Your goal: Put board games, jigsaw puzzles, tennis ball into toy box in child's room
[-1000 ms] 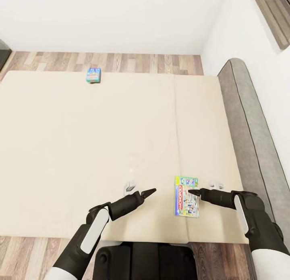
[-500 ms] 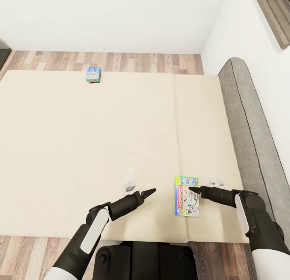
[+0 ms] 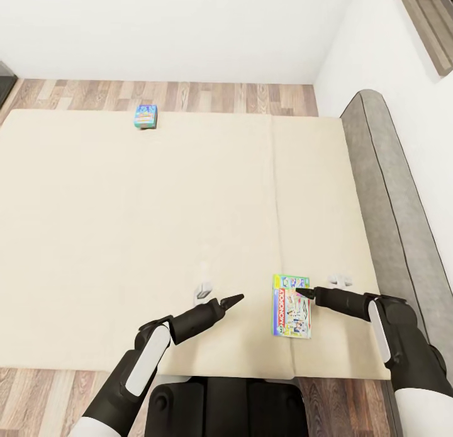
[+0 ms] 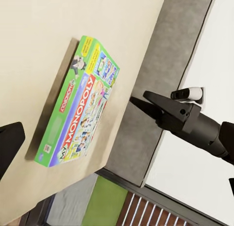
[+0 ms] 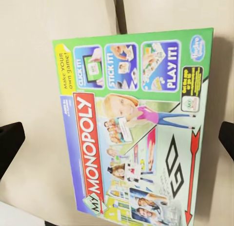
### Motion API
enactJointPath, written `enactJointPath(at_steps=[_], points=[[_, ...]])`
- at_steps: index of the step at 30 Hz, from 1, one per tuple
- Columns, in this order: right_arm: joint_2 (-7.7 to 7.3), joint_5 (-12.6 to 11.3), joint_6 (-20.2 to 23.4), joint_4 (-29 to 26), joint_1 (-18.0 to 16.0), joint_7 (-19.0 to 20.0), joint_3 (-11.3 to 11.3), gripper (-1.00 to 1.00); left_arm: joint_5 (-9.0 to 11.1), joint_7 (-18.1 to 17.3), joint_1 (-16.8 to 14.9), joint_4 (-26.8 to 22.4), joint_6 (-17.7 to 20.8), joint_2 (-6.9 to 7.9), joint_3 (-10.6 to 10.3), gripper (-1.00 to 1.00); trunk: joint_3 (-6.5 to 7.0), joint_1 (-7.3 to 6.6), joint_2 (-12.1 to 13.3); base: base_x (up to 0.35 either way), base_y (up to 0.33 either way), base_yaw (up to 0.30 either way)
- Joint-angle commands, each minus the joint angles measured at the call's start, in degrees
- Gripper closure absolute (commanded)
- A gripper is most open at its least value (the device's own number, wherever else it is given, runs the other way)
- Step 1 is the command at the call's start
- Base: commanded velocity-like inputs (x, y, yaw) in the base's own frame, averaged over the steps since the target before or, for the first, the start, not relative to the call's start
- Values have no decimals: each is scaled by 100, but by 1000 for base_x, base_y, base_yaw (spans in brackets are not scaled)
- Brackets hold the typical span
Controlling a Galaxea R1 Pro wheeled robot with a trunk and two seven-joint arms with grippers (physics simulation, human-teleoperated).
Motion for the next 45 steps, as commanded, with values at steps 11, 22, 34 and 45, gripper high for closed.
enactJointPath(at_steps=[11, 22, 34, 45], points=[[0, 6, 24, -50, -7, 23, -8, -100, 30, 0, -1, -1, 39, -2, 6, -100, -55, 1, -4, 0, 0, 0], [1, 6, 23, -59, -7, 23, -8, -100, 30, 2, -4, -1, 38, -2, 3, -100, -147, 1, -4, 0, 0, 0], [0, 6, 22, -60, -8, 21, -10, -100, 30, 5, -4, -1, 36, -2, -1, -100, -257, 1, -4, 0, 0, 0], [1, 6, 16, -60, -8, 16, -11, -100, 30, 4, -3, -1, 38, -2, 2, -100, -329, 1, -4, 0, 0, 0]])
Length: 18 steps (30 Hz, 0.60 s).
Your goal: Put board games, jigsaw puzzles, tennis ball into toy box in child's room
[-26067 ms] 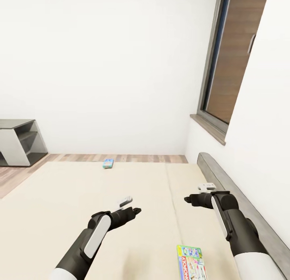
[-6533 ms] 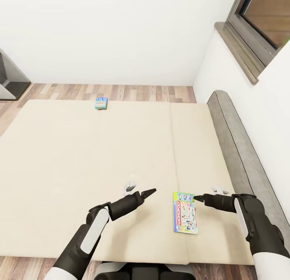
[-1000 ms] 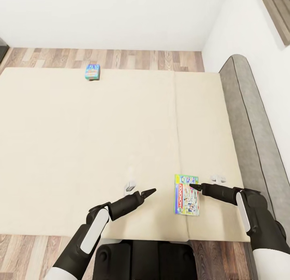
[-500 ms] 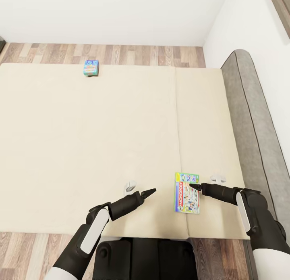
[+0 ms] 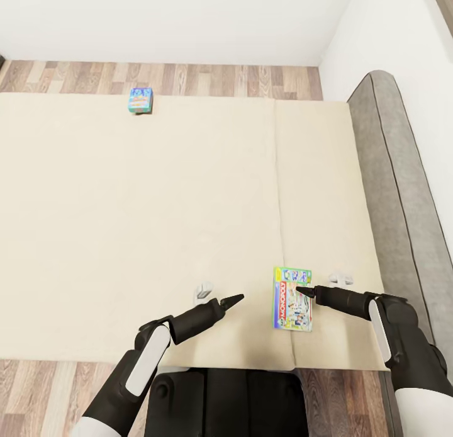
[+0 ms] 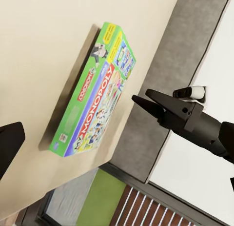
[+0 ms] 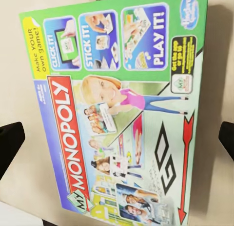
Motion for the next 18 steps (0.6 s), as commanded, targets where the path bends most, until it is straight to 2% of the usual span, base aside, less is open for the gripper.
enactJointPath(at_steps=[1, 18], points=[[2, 5, 34, -3, -3, 25, -9, -100, 30, 1, -2, -1, 37, -2, 6, -100, -6, 1, -4, 0, 0, 0], [8, 5, -5, -4, -3, 24, -8, -100, 30, -1, 0, -1, 39, -2, 1, -100, -25, 1, -4, 0, 0, 0]])
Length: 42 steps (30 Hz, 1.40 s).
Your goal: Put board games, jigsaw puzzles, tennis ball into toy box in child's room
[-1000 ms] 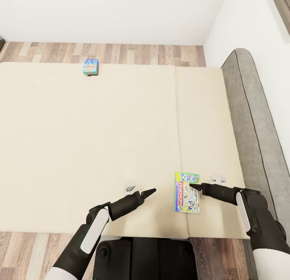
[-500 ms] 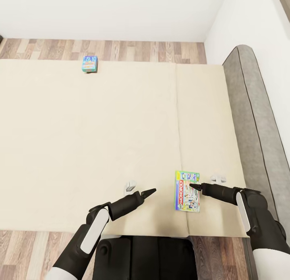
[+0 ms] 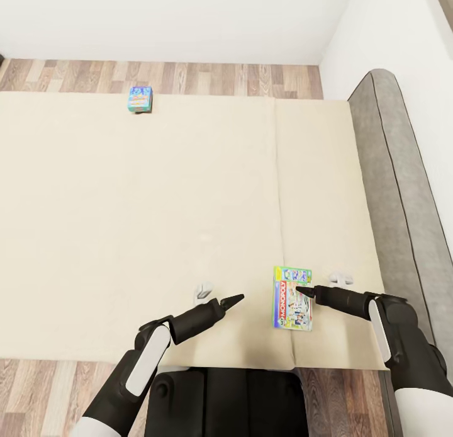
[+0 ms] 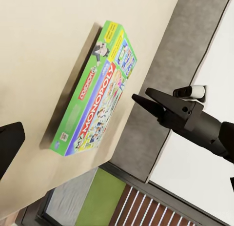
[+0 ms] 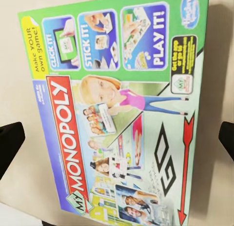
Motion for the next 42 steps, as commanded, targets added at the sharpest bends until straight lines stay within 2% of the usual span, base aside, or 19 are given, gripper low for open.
enactJointPath(at_steps=[1, 15, 42], points=[[1, 6, 35, -3, -3, 26, -8, -100, 30, 2, -1, -1, 39, -2, 6, -100, -3, 2, -4, 0, 0, 0], [12, 6, -126, 7, -3, 26, -6, -100, 30, 6, -2, -1, 39, -2, 6, -100, -5, 2, -4, 0, 0, 0], [19, 6, -168, 127, -3, 18, 3, -100, 30, 4, -4, -1, 36, -2, 13, -100, -5, 2, -4, 0, 0, 0]])
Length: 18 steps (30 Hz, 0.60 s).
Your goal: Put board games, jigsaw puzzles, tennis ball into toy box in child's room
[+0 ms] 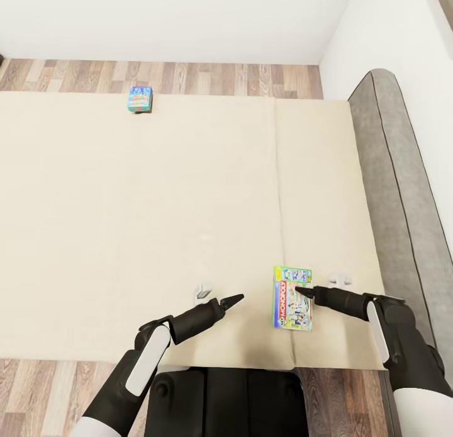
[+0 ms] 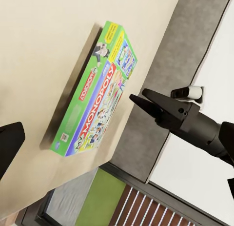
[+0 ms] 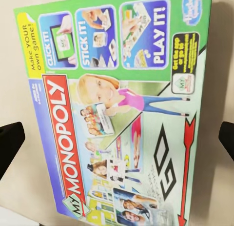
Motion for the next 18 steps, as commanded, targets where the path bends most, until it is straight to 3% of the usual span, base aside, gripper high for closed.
enactJointPath(at_steps=[1, 18], points=[[1, 4, 36, -3, -3, 26, -8, -100, 30, 2, -1, -1, 39, -2, 6, -100, -3, 1, -4, 0, 0, 0], [1, 10, -112, 302, -3, 11, -16, -100, 30, 5, -1, -1, 41, -2, 6, -100, -3, 1, -4, 0, 0, 0]])
